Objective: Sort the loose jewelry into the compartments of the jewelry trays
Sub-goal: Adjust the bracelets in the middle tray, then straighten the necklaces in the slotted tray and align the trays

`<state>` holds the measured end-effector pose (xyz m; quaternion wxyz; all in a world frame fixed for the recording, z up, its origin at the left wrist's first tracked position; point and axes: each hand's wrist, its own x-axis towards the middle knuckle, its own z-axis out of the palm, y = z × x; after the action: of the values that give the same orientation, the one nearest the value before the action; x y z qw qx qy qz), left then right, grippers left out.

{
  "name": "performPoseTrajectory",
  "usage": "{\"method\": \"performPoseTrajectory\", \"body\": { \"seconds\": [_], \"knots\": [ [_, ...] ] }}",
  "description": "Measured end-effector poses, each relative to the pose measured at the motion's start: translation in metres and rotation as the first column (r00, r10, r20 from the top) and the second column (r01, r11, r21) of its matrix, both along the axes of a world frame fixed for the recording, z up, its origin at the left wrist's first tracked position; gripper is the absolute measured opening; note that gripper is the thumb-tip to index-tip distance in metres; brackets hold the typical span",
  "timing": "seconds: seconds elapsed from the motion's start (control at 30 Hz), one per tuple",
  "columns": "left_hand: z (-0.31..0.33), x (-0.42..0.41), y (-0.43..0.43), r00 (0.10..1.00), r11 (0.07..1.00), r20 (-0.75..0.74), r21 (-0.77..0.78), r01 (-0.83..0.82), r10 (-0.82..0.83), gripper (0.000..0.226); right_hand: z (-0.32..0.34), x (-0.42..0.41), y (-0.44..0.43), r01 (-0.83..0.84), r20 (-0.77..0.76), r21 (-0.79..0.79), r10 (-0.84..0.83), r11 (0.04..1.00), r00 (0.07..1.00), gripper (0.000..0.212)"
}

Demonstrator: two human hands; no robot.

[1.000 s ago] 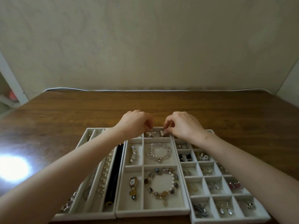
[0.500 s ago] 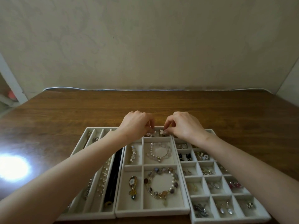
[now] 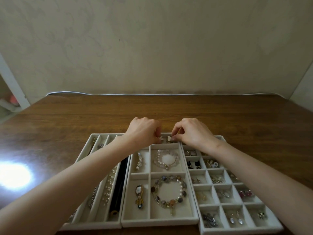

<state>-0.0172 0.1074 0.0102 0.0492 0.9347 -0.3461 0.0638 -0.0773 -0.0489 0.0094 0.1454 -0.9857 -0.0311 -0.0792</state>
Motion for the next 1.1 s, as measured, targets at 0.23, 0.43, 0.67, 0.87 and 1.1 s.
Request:
{"method": "performPoseTrajectory", "body": {
  "seconds": [0.23, 0.43, 0.67, 0.87, 1.1],
  "knots": [
    [0.0, 0.002, -0.001, 0.995, 0.995, 0.043, 0.044, 0.092, -0.094, 0.014, 0.0, -0.002, 0.0, 0.012, 0.011, -0.012, -0.012, 1.0, 1.0, 0.015],
    [0.0, 0.003, 0.003, 0.978, 0.982, 0.108, 0.083, 0.172, -0.18, 0.019, 0.0, -0.003, 0.001, 0.02, 0.024, -0.012, -0.019, 1.0, 1.0, 0.015],
    [0.001, 0.004, -0.001, 0.989, 0.99, 0.078, 0.074, 0.123, -0.129, 0.019, -0.003, -0.003, -0.001, 0.017, 0.038, -0.015, -0.017, 1.0, 0.999, 0.015],
    [0.029, 0.007, 0.032, 0.999, 0.979, 0.022, -0.201, -0.022, 0.027, 0.01, -0.001, -0.009, -0.009, -0.003, 0.087, 0.057, -0.002, 0.998, 0.996, 0.01],
    [0.037, -0.002, 0.1, 0.981, 0.934, 0.027, -0.313, -0.173, 0.191, 0.006, -0.003, -0.036, -0.021, -0.006, 0.118, 0.132, -0.01, 0.991, 0.993, 0.009]
  ]
}}
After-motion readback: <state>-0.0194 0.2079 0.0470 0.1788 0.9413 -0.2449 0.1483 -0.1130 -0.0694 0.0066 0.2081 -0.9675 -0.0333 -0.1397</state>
